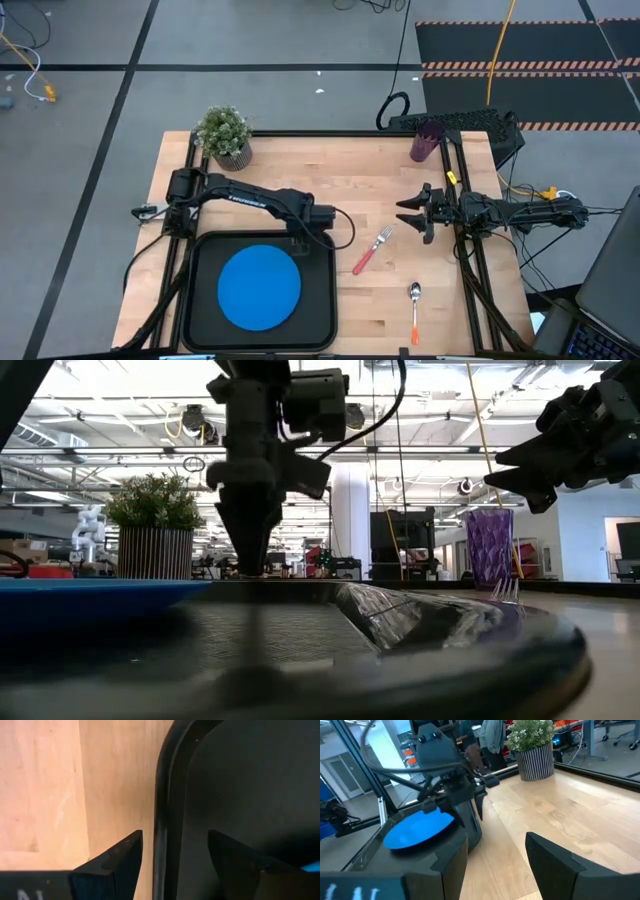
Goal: Pick and place plate/cup/fork/spoon on tray
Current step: Move the black tray to the middle
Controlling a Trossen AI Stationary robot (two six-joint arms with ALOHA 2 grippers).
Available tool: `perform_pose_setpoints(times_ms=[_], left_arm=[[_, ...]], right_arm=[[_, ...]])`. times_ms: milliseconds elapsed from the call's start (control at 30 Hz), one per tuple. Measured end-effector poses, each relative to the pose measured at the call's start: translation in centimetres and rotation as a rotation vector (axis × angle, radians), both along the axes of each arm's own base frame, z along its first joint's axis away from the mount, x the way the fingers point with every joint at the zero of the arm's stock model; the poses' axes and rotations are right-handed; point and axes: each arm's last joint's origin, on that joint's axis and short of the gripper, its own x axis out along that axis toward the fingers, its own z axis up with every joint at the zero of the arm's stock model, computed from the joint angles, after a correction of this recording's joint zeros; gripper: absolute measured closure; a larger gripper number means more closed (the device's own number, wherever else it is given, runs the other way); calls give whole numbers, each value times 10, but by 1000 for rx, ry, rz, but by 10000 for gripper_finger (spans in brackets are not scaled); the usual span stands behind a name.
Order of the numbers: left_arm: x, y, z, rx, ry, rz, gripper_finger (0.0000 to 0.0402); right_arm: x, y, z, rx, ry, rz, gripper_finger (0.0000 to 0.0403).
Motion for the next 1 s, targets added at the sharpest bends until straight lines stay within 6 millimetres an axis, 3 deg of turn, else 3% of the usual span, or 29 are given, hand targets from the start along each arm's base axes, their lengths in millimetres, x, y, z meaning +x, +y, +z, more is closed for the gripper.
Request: perform_pose_setpoints(times_ms=[167,433,700,1000], left_arm=[[2,6,-11,52,-56,28,199],[4,22,-11,104,-77,25,254],[24,43,-22,127,-228,20,319],[35,70,-23,147,-335,58,326]], right_arm=[[0,0,0,-2,0,0,209],[0,0,0,-3,1,0,209],[0,0,0,-22,3,2,209],[0,0,0,-38,-1,2,209]])
